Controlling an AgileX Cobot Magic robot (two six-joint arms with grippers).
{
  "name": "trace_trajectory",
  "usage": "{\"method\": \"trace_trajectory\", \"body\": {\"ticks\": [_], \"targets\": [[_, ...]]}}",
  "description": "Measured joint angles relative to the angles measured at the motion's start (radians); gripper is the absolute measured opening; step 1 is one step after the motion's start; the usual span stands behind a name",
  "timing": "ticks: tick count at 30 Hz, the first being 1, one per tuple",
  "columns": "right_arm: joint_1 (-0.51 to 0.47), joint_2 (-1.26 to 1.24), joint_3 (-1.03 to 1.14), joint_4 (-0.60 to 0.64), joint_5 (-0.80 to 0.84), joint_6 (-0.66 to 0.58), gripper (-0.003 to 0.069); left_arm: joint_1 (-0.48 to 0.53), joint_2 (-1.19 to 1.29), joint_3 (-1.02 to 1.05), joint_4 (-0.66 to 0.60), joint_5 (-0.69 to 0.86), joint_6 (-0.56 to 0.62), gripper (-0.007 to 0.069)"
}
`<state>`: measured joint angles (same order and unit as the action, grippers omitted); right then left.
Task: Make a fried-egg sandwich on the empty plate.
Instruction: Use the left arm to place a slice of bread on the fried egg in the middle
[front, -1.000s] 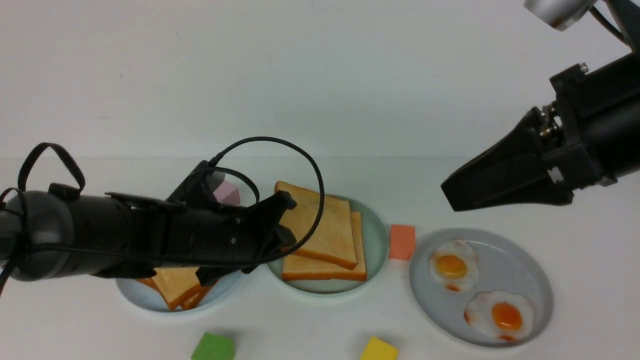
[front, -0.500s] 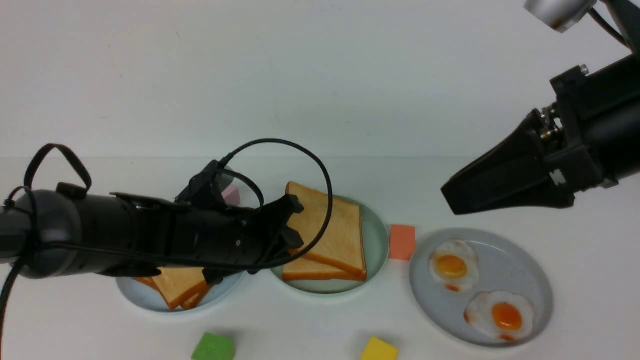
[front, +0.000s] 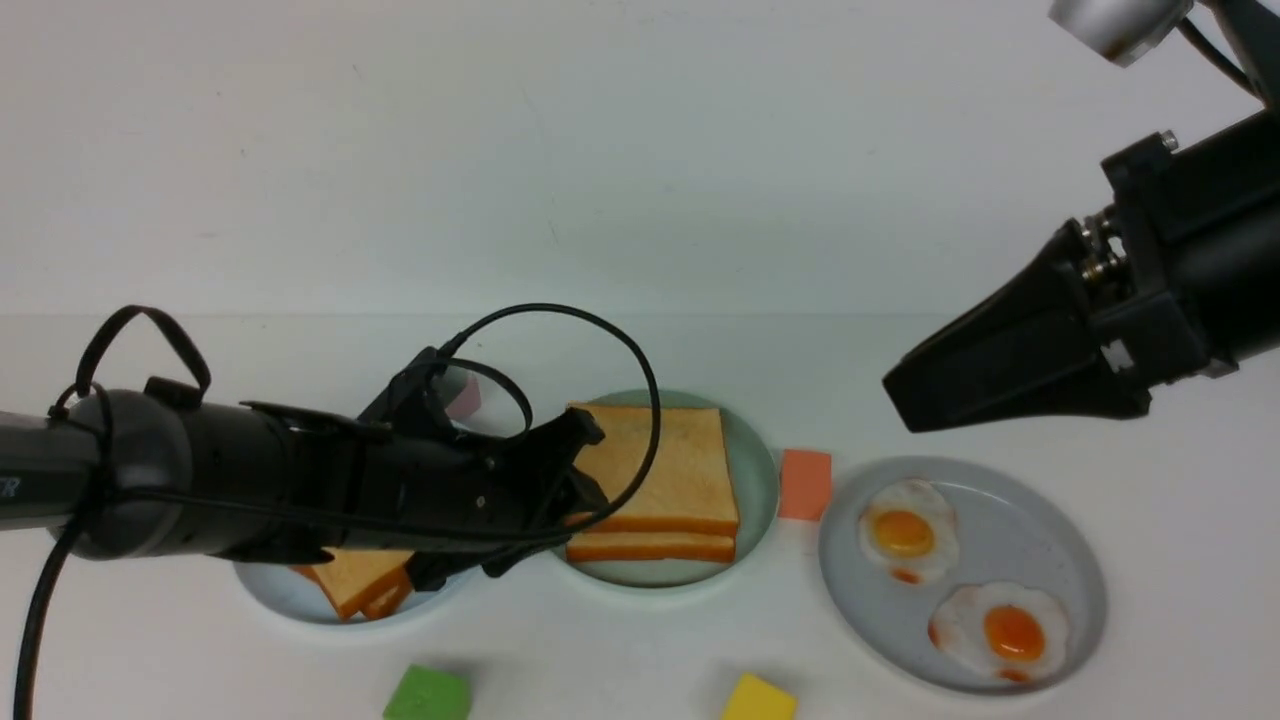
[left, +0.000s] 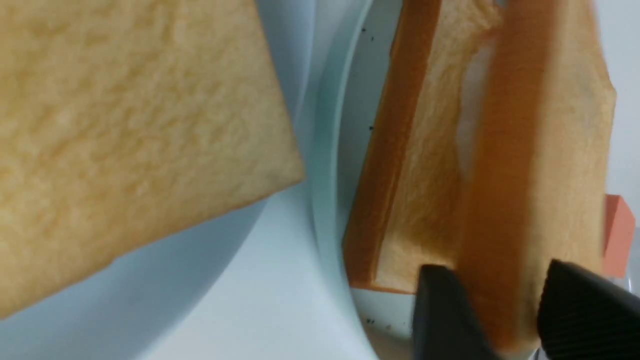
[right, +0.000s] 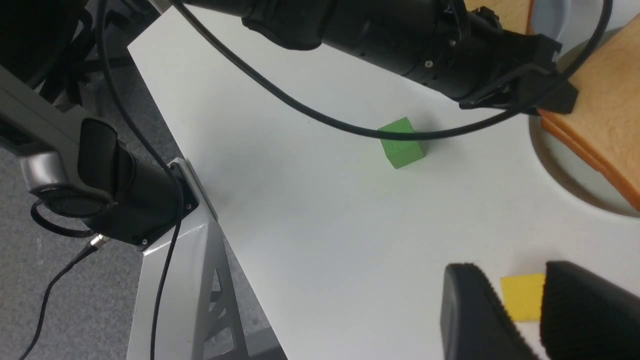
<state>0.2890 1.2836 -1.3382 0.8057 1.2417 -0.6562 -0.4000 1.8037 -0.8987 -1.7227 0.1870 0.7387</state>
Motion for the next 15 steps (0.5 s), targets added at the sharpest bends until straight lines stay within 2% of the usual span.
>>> {"method": "trace_trajectory", "body": {"ticks": [4,7,13,14,15], "targets": [[0.000,0.000,0.000,0.000,0.001,0.000,0.0238,0.000,-0.018,0.000,0.081,-0.013,-0.001,0.0495],[0.000,0.000,0.000,0.000,0.001,0.000,0.0238,0.000,-0.038,0.000,0.205,-0.015,-0.018,0.0562],[0.000,0.000,0.000,0.000,0.001,0.000,0.0238,0.031,-0.082,0.000,0.474,0.018,-0.169,0.0581],[0.000,0.000,0.000,0.000,0.001,0.000,0.0238,0.066,-0.097,0.000,0.581,0.070,-0.242,0.0575],[0.000,0.000,0.000,-0.001,0.001,0.000,0.0238,0.092,-0.104,0.000,0.625,0.107,-0.270,0.0571]]}}
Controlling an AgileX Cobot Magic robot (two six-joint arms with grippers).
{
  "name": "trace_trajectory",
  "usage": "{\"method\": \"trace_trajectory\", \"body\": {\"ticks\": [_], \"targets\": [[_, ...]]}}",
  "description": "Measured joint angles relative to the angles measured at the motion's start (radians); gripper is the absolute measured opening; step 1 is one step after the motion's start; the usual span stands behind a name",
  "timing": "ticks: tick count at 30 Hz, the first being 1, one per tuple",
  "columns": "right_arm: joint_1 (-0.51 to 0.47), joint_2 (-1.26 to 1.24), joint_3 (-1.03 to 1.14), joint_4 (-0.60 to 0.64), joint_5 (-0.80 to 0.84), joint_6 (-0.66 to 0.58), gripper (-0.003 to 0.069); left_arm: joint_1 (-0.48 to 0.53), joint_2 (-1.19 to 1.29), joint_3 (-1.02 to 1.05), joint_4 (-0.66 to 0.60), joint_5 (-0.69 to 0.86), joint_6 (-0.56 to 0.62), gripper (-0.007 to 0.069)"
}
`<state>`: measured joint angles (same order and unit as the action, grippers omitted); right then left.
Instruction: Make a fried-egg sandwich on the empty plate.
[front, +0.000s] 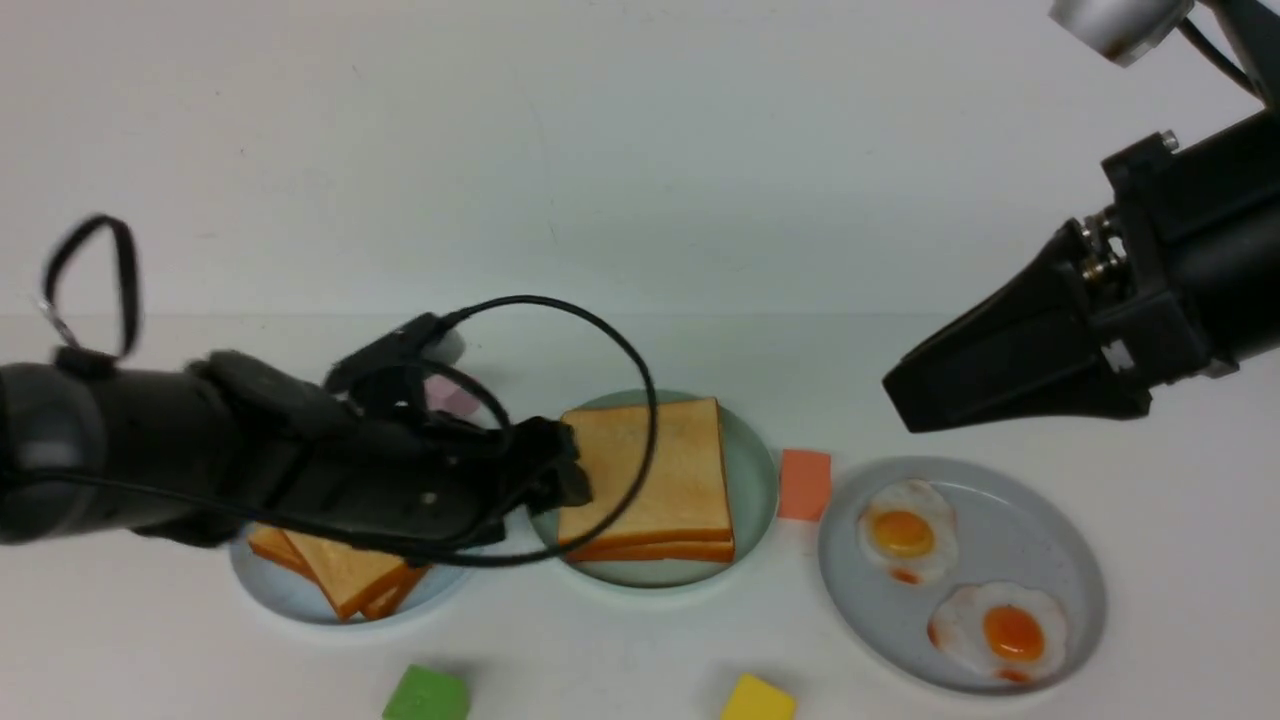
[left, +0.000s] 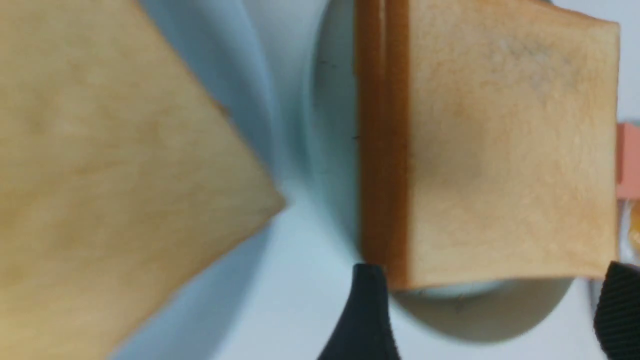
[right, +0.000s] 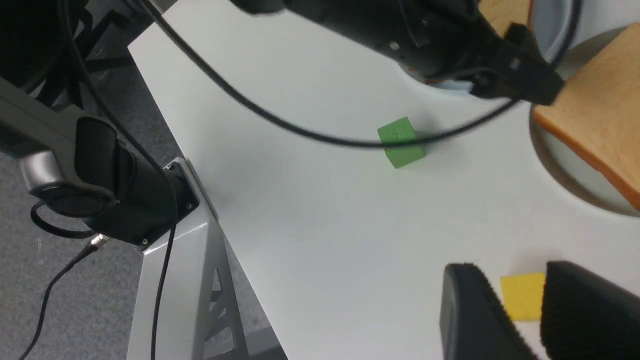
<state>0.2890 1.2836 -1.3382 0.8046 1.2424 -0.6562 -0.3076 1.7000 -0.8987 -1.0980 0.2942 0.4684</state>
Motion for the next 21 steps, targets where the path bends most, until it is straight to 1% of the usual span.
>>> {"method": "trace_trajectory", "body": {"ticks": [2,4,6,7,8,9,10,11,13,15,16,18,19,21], "targets": [[0.000,0.000,0.000,-0.009,0.000,0.000,0.0238,0.071,-0.008,-0.003,0.158,0.104,-0.089,0.0558],[0.000,0.000,0.000,-0.030,0.000,0.002,0.0238,0.155,-0.013,-0.018,0.327,0.250,-0.193,0.0529],[0.000,0.000,0.000,-0.076,0.000,0.029,0.0238,0.224,-0.020,-0.035,0.457,0.367,-0.290,0.0485],[0.000,0.000,0.000,-0.106,0.000,0.049,0.0238,0.243,-0.030,-0.040,0.502,0.413,-0.316,0.0458],[0.000,0.000,0.000,-0.133,0.000,0.067,0.0238,0.253,-0.039,-0.041,0.526,0.427,-0.329,0.0433],[0.000,0.000,0.000,-0.208,-0.004,0.124,0.0238,0.260,-0.061,-0.043,0.555,0.462,-0.343,0.0363],[0.000,0.000,0.000,-0.266,-0.007,0.175,0.0238,0.256,-0.091,-0.043,0.546,0.479,-0.342,0.0288],[0.000,0.000,0.000,-0.326,-0.008,0.233,0.0238,0.246,-0.112,-0.043,0.515,0.488,-0.330,0.0232],[0.000,-0.002,0.004,-0.428,-0.008,0.344,0.0238,0.190,-0.168,-0.046,0.410,0.499,-0.258,0.0090],[0.000,-0.020,0.031,-0.511,-0.023,0.442,0.0238,0.108,-0.215,-0.046,0.316,0.512,-0.166,-0.0001],[0.000,-0.047,0.064,-0.538,-0.043,0.488,0.0238,0.022,-0.253,-0.046,0.277,0.532,-0.121,-0.0013],[0.000,-0.101,0.141,-0.540,-0.080,0.519,0.0229,-0.062,-0.290,-0.046,0.282,0.567,-0.104,-0.0013],[0.000,-0.136,0.172,-0.535,-0.103,0.527,0.0220,-0.100,-0.308,-0.046,0.296,0.579,-0.108,-0.0013],[0.000,-0.251,0.306,-0.518,-0.185,0.528,0.0183,-0.180,-0.366,-0.041,0.375,0.615,-0.157,-0.0013]]}}
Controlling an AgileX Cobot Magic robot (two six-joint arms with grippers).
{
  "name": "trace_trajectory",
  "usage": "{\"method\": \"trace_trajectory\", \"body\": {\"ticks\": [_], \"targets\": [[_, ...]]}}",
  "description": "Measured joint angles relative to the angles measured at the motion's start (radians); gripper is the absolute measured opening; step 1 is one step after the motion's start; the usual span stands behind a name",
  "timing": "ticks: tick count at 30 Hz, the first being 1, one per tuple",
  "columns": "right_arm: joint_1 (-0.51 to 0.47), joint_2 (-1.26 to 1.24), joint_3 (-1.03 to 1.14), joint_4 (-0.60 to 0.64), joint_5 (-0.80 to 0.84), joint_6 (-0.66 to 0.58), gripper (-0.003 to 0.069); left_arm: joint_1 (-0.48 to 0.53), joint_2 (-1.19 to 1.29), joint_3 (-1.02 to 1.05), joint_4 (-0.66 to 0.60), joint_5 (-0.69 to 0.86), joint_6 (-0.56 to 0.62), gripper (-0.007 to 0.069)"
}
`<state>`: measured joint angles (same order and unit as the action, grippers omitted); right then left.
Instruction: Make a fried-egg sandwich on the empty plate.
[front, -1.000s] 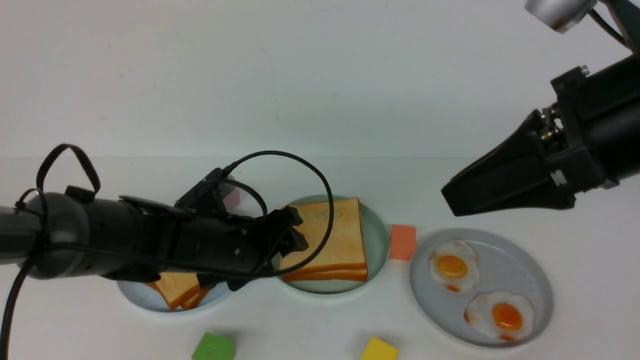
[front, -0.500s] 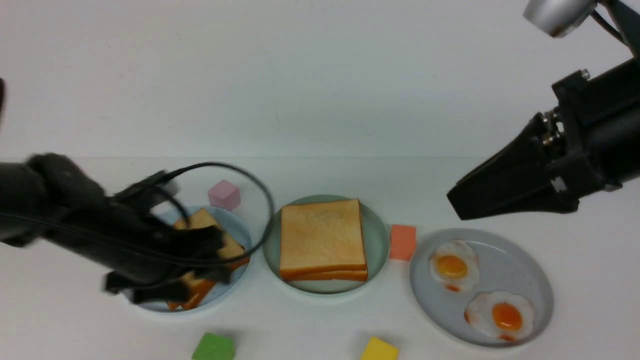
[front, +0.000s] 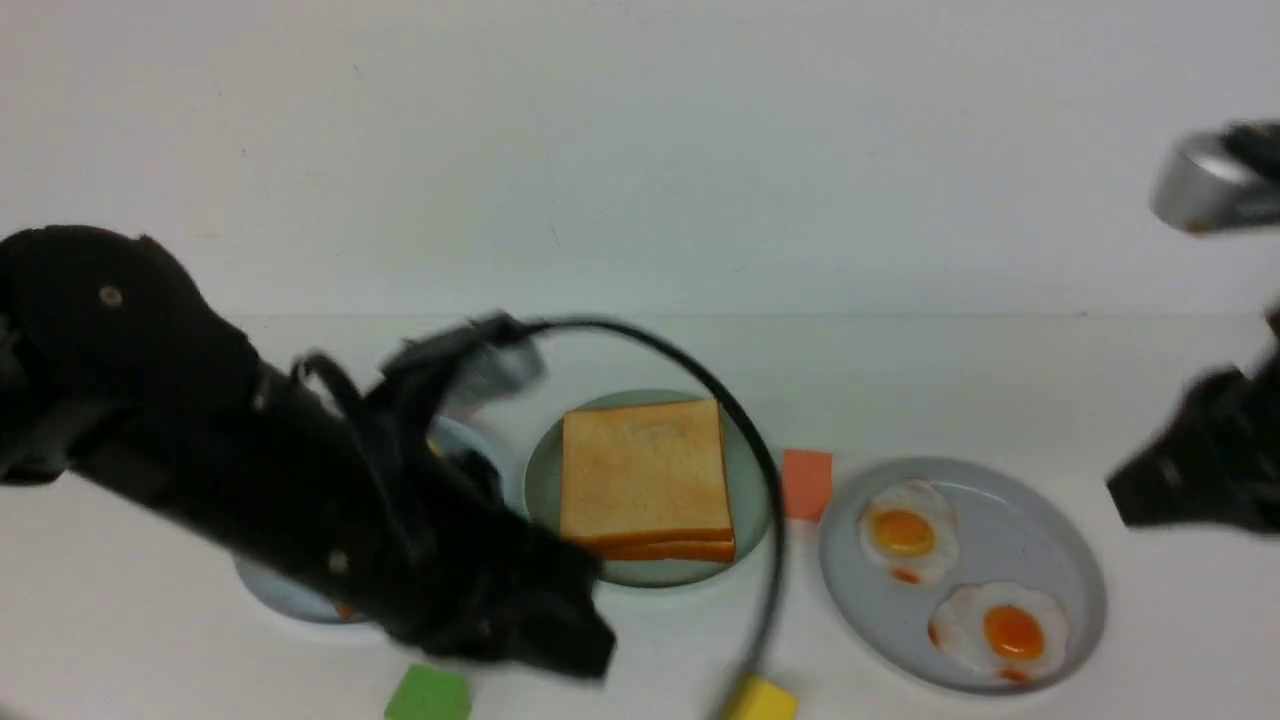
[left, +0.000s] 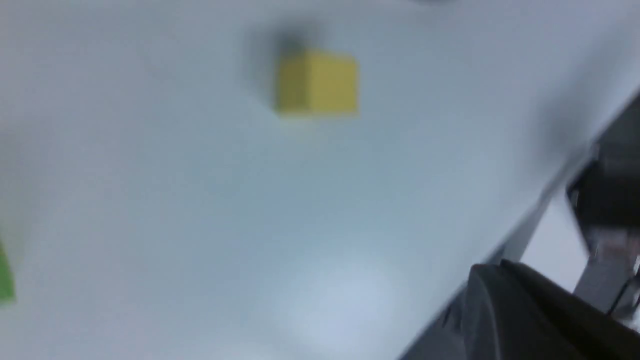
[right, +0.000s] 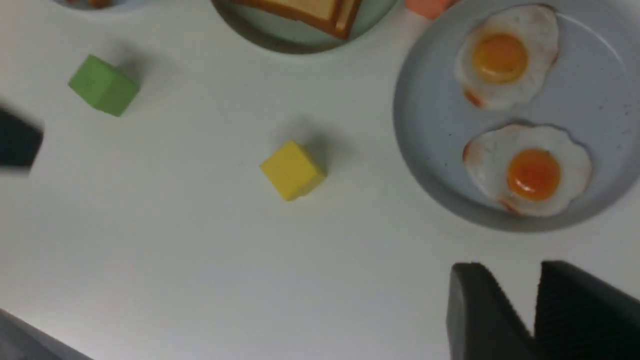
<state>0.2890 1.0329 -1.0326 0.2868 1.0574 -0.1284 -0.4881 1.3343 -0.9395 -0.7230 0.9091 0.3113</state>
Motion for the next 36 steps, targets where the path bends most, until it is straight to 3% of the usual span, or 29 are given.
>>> {"method": "trace_trajectory", "body": {"ticks": [1,3,6,14,22,28,36], "targets": [[0.000,-0.026,0.027,0.005,-0.019,-0.003,0.0173,-0.013,-0.014,0.004,0.019,0.006,-0.016,-0.0013],[0.000,-0.218,0.217,0.037,-0.165,-0.072,0.0092,-0.076,-0.129,0.049,0.148,0.015,-0.149,-0.0013],[0.000,-0.469,0.429,0.098,-0.315,-0.192,-0.0002,-0.113,-0.310,0.134,0.247,0.002,-0.328,-0.0013],[0.000,-1.020,0.719,0.227,-0.503,-0.311,-0.0010,-0.124,-0.844,0.340,0.284,-0.034,-0.568,-0.0013],[0.000,-0.918,0.744,0.309,-0.520,-0.311,-0.0010,-0.122,-1.315,0.414,0.430,0.021,-0.880,-0.0013],[0.000,-0.895,0.745,0.333,-0.535,-0.312,-0.0010,-0.122,-1.354,0.413,0.529,0.049,-0.919,-0.0013],[0.000,-0.894,0.747,0.335,-0.510,-0.315,-0.0010,-0.122,-1.354,0.413,0.554,0.066,-0.921,-0.0013]]}}
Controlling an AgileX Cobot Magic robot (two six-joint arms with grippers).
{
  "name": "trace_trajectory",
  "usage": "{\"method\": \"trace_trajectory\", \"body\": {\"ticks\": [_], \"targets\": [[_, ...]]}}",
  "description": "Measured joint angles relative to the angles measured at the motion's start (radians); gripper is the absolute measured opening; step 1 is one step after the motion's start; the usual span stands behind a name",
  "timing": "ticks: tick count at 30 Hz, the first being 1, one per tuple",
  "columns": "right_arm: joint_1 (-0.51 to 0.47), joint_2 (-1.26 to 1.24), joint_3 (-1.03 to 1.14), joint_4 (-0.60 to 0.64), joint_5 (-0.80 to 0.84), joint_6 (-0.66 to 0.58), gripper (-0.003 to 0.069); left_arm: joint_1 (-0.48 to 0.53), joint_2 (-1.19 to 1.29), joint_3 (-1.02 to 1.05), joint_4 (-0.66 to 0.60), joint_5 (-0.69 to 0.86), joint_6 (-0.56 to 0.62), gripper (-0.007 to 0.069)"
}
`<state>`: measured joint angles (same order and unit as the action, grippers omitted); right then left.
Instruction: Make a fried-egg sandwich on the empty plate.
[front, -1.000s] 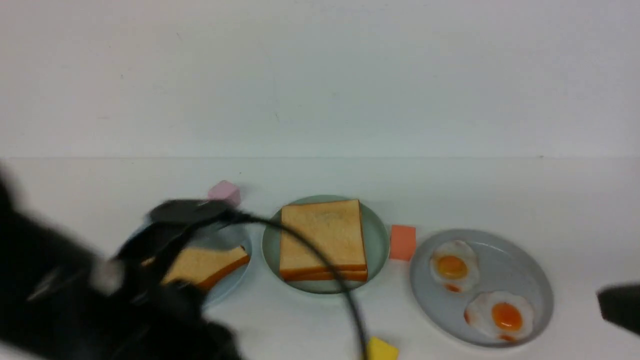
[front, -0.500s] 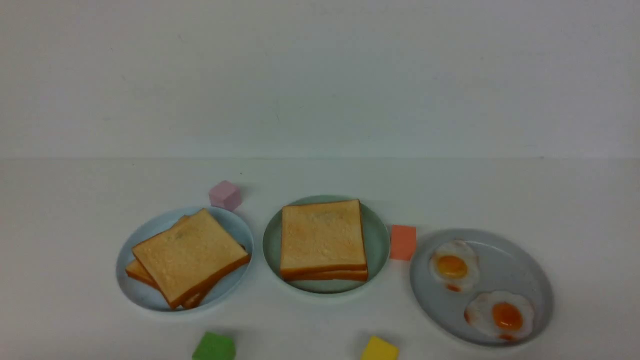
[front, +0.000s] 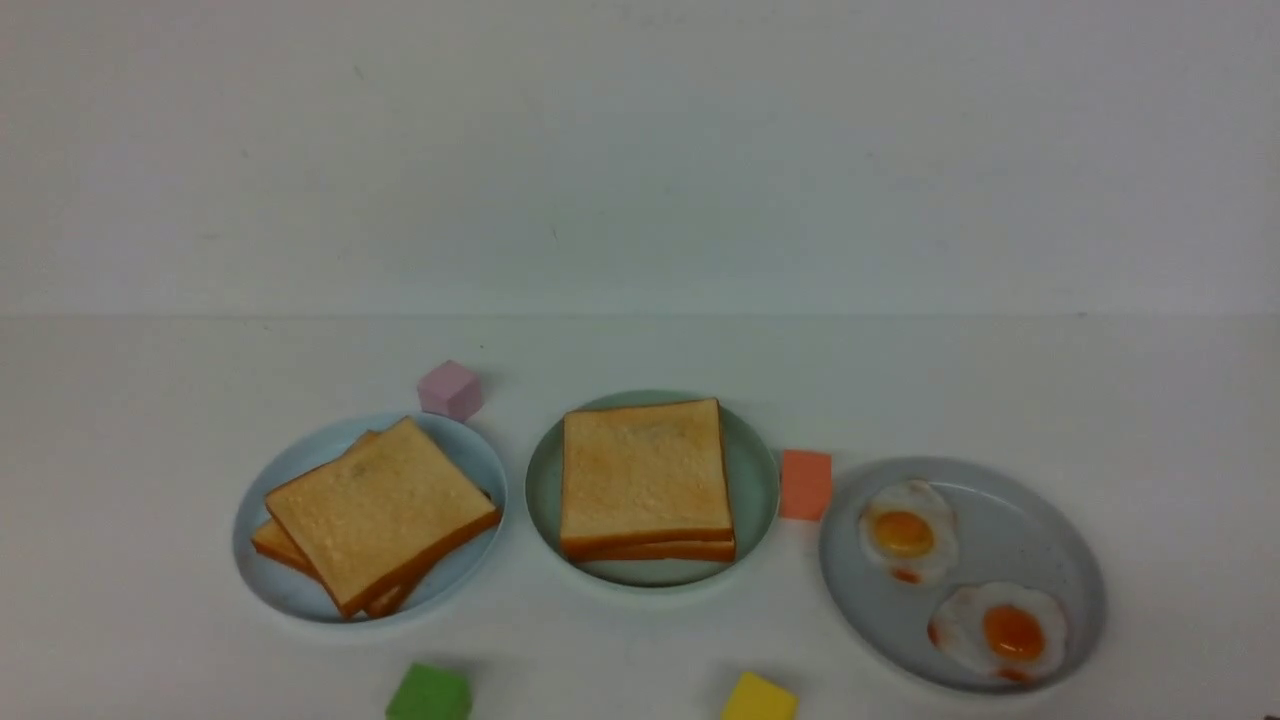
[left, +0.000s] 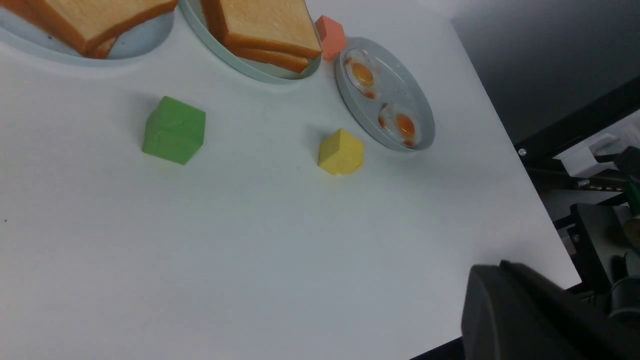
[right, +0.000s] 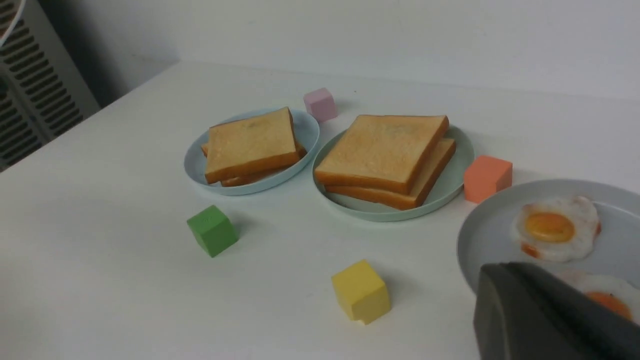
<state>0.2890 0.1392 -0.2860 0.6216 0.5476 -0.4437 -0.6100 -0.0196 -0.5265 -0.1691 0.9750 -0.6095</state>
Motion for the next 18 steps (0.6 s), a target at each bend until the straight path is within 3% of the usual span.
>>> {"method": "trace_trajectory", "body": {"ticks": [6,10,13,14,18], "targets": [[0.000,0.000,0.000,0.001,0.011,0.000,-0.0008,0.000,0.000,0.005,0.014,-0.001,0.001,-0.0013],[0.000,0.000,0.000,0.001,0.014,0.000,-0.0007,0.027,0.000,0.056,0.228,-0.099,0.021,-0.0013],[0.000,0.000,0.000,0.001,0.016,0.000,-0.0005,0.136,-0.001,0.127,0.353,-0.267,0.021,-0.0011],[0.000,0.000,0.000,0.001,0.016,0.000,-0.0004,0.145,-0.001,0.133,0.356,-0.267,0.023,-0.0011],[0.000,0.000,0.000,0.001,0.017,0.000,-0.0004,0.326,-0.001,0.261,0.344,-0.515,0.104,-0.0006]]}}
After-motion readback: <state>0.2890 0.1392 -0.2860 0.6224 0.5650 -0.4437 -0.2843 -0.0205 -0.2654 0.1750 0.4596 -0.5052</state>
